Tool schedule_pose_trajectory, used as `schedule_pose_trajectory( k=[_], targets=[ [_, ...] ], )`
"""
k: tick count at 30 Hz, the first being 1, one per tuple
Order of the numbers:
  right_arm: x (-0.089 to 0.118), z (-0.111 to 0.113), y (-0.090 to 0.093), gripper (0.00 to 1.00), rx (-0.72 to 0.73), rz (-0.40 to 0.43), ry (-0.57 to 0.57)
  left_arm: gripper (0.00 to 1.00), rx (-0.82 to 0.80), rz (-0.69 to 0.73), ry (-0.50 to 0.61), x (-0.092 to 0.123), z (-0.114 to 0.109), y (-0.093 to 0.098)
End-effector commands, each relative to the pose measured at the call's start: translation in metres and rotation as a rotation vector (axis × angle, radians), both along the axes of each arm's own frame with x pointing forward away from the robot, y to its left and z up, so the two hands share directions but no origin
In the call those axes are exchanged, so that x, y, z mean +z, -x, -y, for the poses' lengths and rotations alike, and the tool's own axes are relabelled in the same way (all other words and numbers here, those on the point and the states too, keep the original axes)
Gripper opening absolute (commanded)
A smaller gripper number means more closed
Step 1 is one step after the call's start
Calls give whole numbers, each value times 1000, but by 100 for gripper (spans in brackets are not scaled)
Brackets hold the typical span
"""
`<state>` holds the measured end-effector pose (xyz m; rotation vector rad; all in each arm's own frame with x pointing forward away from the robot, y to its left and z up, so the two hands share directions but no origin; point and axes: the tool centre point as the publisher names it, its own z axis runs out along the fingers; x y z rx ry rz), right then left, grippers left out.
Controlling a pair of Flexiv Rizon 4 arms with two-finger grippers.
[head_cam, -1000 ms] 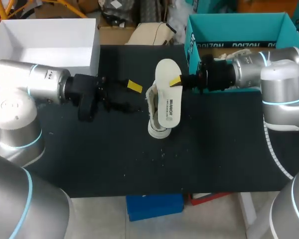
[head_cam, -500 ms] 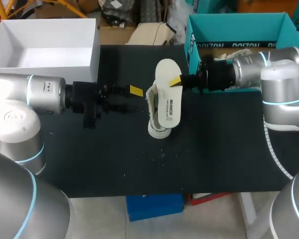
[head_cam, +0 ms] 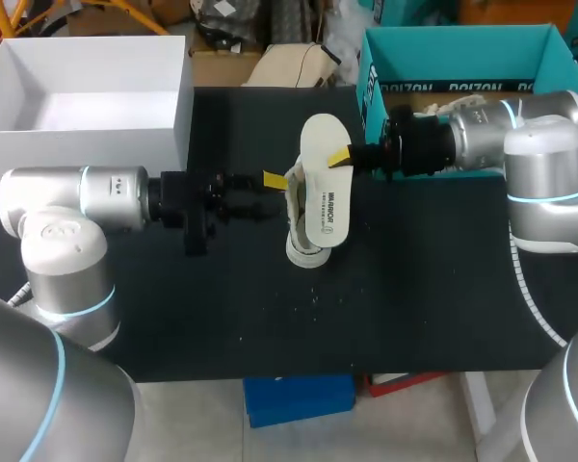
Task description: Take the shoe out of the shoebox, open the shoe tongue, remove and reinsert the insole, then place the shoe into the shoebox
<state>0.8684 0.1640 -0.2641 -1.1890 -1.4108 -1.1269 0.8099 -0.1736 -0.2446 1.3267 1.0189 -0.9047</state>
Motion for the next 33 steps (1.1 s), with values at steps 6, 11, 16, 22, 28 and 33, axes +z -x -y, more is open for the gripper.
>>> schedule_pose_trajectory(
  k=[6, 11, 16, 22, 28, 33],
  targets=[
    [-1, -1, -1, 0, 1, -1, 0, 72, -5, 19, 60, -20, 24, -29],
    [-1, -1, -1, 0, 1, -1, 0, 47, -12, 21, 64, -22, 36, -39],
    [-1, -1, -1, 0, 1, -1, 0, 49, -21, 31, 66, -21, 46, -45],
    [-1, -1, -1, 0, 1, -1, 0, 48, -28, 38, 71, -20, 54, -50],
    [-1, -1, -1, 0, 1, -1, 0, 45, -32, 46, 74, -19, 61, -53],
    [-1, -1, -1, 0, 1, -1, 0, 42, -40, 49, 74, -18, 66, -54]
  ],
)
